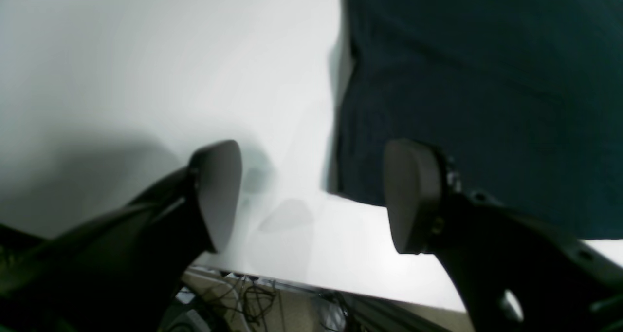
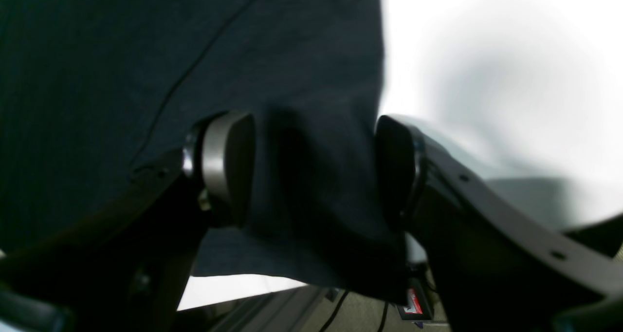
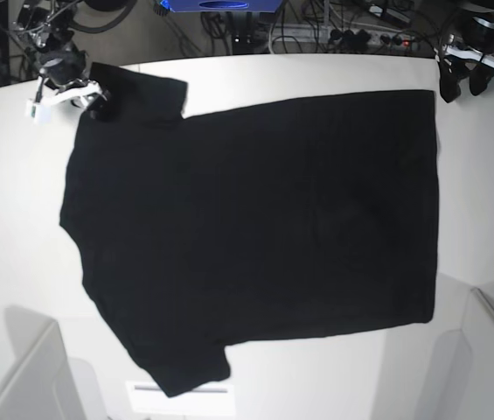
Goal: Fold the T-shirt properly
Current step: 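Lower both grippers onto the shirt's shoulder edge corners and grasp, then pull the grasped shoulder edge taut between both grippers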
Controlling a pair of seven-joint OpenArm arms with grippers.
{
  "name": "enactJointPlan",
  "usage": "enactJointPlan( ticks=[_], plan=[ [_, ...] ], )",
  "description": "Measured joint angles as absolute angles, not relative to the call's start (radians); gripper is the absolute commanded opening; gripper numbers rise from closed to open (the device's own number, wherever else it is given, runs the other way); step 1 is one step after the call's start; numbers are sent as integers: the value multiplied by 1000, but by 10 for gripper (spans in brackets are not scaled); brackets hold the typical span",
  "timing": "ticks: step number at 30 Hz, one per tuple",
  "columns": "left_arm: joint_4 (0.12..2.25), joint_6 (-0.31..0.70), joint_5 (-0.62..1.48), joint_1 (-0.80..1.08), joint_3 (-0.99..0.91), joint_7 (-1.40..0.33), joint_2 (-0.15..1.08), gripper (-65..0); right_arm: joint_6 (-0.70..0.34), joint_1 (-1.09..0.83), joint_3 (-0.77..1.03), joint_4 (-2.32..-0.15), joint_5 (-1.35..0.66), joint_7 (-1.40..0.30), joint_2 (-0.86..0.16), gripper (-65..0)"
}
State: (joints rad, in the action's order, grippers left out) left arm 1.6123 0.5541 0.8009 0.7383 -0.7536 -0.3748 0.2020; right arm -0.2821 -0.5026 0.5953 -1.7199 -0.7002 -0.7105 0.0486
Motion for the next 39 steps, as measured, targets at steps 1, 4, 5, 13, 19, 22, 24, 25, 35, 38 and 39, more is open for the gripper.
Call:
enactJointPlan(
  ticks=[1, 4, 5, 13, 19, 22, 24, 25, 35, 38, 39],
  plan=[
    [1612, 554, 801, 730, -759, -389, 200, -212, -282, -502, 595, -1720, -700, -710, 51, -300],
    [1613, 554, 802, 715, -757, -401, 199, -212, -286, -502, 595, -1719, -699, -720, 50, -395],
    [1613, 554, 801, 715, -752, -401, 197, -212, -286, -503, 592, -1718, -698, -727, 49, -447],
    [1583, 556, 802, 683, -720, -403, 196, -212, -284, -503, 589, -1712, -688, -749, 52, -650],
    [1562, 554, 801, 673, -649, -406, 196, -212, -285, -503, 589, -1712, -688, -750, 52, -650],
    [1562, 554, 801, 667, -648, -407, 194, -212, -284, -503, 589, -1712, -688, -750, 52, -650],
    [1562, 554, 800, 661, -649, -408, 194, -212, -285, -503, 589, -1712, -688, -749, 52, -650],
    [1562, 554, 801, 659, -649, -408, 194, -212, -284, -503, 589, -1712, -688, -749, 52, -650],
    [1494, 561, 817, 620, -588, -381, 197, -222, -284, -503, 589, -1712, -688, -750, 52, -650],
    [1485, 566, 817, 621, -590, -375, 198, -321, -285, -503, 589, -1712, -688, -749, 52, -650],
    [1483, 566, 817, 621, -590, -376, 198, -367, -284, -504, 589, -1712, -688, -749, 52, -650]
  ],
)
